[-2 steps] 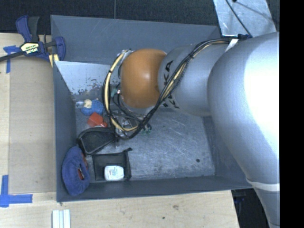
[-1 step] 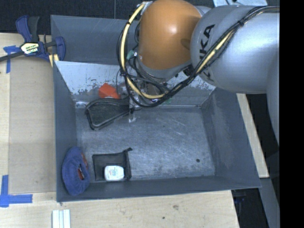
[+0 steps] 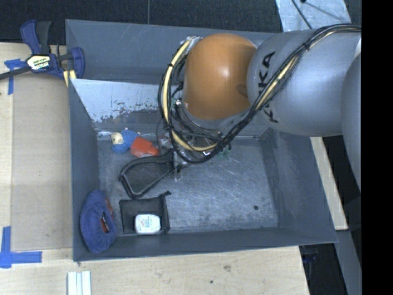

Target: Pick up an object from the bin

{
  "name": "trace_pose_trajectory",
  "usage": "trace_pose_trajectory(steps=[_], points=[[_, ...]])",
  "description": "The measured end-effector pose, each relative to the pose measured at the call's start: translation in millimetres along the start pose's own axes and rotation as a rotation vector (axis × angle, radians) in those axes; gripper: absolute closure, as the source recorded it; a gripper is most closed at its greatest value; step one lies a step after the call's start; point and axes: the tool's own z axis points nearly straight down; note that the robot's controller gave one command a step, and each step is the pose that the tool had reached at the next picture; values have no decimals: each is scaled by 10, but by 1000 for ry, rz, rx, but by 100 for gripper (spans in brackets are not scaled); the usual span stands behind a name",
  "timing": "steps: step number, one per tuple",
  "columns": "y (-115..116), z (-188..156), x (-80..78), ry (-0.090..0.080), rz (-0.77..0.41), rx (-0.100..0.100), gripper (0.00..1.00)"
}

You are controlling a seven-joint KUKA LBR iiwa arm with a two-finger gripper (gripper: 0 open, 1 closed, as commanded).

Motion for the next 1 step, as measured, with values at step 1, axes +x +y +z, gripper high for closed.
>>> trace_pose_trajectory(steps=[1], points=[[282, -491, 140, -10, -54, 0, 100]])
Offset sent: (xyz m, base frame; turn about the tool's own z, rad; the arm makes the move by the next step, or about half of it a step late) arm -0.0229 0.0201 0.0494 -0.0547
